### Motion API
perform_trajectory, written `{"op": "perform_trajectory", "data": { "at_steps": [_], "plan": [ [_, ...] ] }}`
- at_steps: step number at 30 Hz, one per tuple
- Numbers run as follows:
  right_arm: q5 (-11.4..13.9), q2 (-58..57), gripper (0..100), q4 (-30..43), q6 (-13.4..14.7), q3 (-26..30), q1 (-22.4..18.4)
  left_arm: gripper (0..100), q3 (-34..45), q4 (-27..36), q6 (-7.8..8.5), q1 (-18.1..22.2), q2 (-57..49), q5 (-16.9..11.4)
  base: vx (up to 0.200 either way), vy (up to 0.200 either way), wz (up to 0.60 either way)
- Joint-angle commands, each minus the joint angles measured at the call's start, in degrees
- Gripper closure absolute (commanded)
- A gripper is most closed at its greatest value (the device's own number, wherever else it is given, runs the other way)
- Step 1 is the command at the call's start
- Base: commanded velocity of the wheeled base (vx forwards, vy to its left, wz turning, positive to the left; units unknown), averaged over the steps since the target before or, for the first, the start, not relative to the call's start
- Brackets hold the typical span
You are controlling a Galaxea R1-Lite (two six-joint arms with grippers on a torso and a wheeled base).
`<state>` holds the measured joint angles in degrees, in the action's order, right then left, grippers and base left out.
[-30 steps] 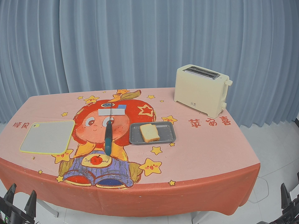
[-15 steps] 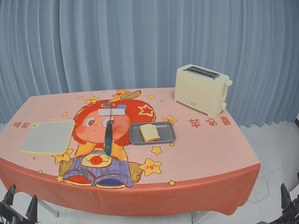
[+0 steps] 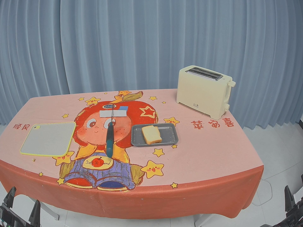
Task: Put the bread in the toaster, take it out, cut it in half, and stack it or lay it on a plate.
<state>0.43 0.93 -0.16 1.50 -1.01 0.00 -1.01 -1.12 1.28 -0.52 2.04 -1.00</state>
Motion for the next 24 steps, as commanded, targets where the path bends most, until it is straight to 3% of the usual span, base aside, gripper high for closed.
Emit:
{"op": "perform_trajectory", "data": {
  "at_steps": [1,24],
  "plan": [
    [0.01,-0.4,0,-0.02,-0.01,1.01,0.0,0,1.01,1.21,-0.58,0.08,0.43,3.02,0.0,0.0,0.0],
    [0.01,-0.4,0,-0.02,-0.01,1.01,0.0,0,1.01,1.3,-0.58,0.08,0.34,2.49,0.0,0.0,0.0]
  ]
}}
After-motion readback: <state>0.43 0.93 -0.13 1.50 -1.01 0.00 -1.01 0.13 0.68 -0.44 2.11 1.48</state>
